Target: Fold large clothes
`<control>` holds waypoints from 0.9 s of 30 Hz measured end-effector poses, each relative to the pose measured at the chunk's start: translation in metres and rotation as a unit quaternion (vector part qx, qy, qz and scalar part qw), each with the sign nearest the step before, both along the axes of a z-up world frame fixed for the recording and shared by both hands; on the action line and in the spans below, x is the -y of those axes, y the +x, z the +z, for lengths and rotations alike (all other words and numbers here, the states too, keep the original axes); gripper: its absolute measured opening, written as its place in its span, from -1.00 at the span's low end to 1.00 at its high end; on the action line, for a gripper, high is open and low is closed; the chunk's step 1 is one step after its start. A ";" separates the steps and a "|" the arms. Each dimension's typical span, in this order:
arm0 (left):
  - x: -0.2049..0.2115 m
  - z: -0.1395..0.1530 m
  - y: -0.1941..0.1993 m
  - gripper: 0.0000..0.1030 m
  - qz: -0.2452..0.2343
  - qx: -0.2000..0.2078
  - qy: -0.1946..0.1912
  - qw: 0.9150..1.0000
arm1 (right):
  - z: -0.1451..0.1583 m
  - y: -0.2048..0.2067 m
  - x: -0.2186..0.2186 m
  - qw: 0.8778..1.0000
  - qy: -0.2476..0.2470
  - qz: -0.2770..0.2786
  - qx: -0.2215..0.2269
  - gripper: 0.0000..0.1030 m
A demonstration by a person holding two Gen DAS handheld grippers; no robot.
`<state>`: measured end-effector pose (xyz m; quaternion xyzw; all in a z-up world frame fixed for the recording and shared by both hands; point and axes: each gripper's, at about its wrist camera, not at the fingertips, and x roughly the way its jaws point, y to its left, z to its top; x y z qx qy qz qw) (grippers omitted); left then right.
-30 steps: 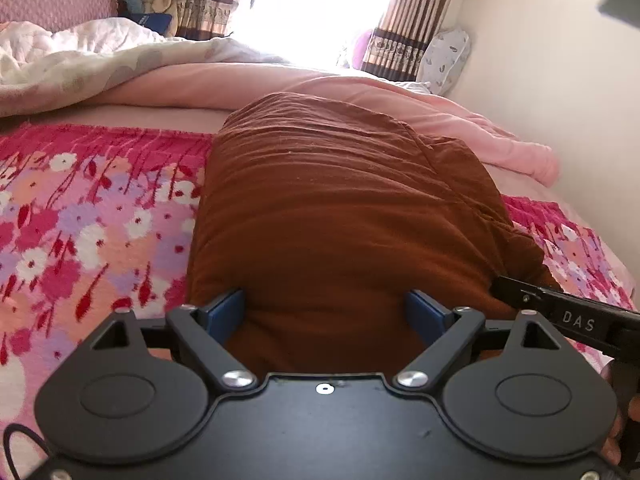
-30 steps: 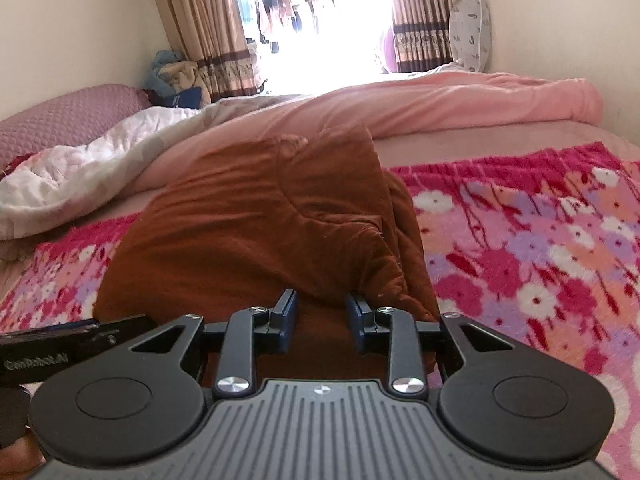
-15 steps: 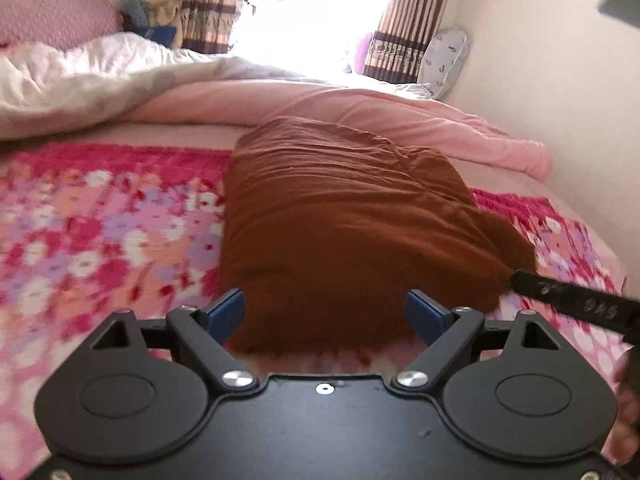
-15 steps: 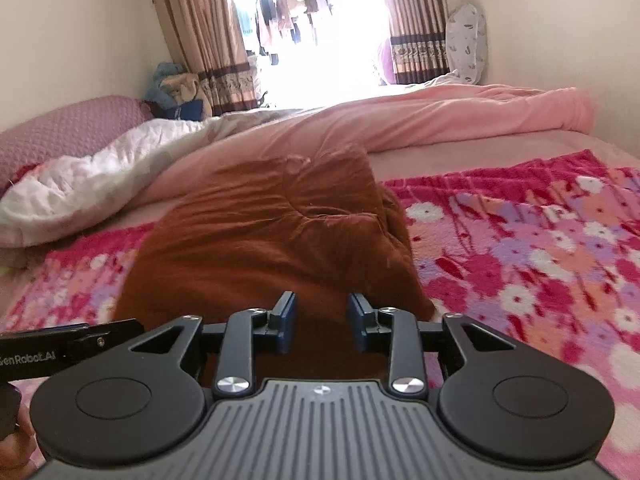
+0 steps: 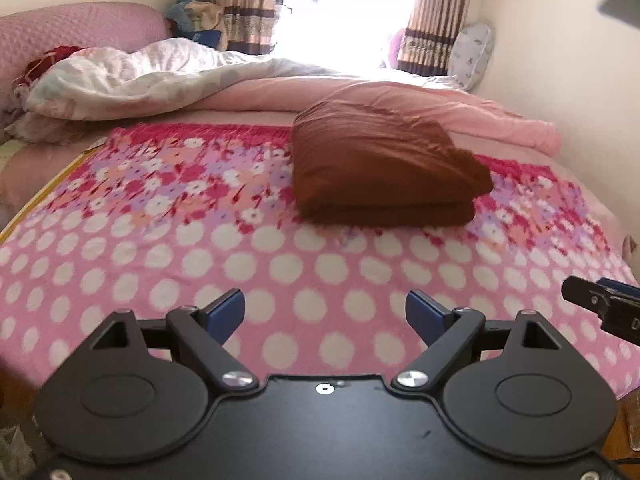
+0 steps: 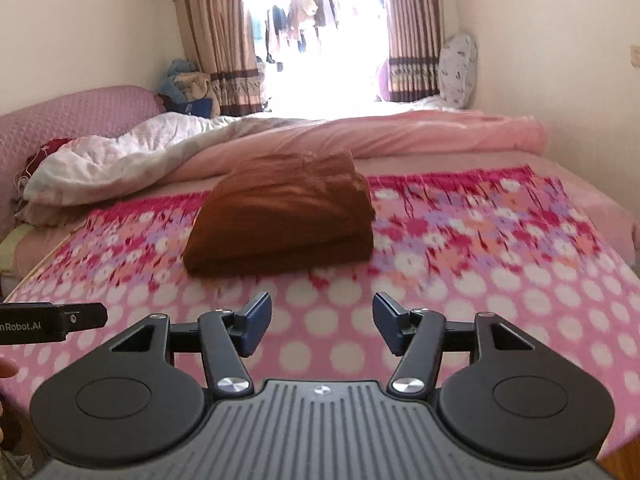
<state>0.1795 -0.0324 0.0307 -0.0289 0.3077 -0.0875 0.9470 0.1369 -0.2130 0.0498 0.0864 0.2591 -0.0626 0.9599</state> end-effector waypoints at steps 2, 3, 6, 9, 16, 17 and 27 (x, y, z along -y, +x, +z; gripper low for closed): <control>-0.002 -0.003 -0.009 0.74 0.003 -0.005 0.001 1.000 | -0.005 -0.007 -0.001 1.000 0.009 0.003 -0.008 0.33; -0.003 -0.005 -0.010 0.74 0.003 -0.009 -0.002 1.000 | -0.006 -0.009 -0.002 1.000 0.011 0.004 -0.011 0.33; -0.004 -0.009 -0.011 0.74 0.005 -0.016 -0.005 1.000 | -0.013 -0.013 -0.003 1.000 0.012 0.006 -0.020 0.33; -0.002 -0.010 -0.010 0.74 0.007 -0.018 0.001 1.000 | -0.015 -0.017 -0.007 1.000 0.011 0.013 -0.021 0.33; -0.002 -0.009 -0.009 0.74 0.003 -0.021 0.001 1.000 | -0.018 -0.015 -0.010 1.000 0.007 0.015 -0.027 0.33; -0.001 -0.009 -0.009 0.74 0.002 -0.021 0.001 1.000 | -0.018 -0.015 -0.010 0.999 0.008 0.015 -0.027 0.33; 0.001 -0.009 -0.008 0.74 0.001 -0.020 0.007 1.000 | -0.021 -0.013 -0.009 0.999 0.008 0.015 -0.030 0.33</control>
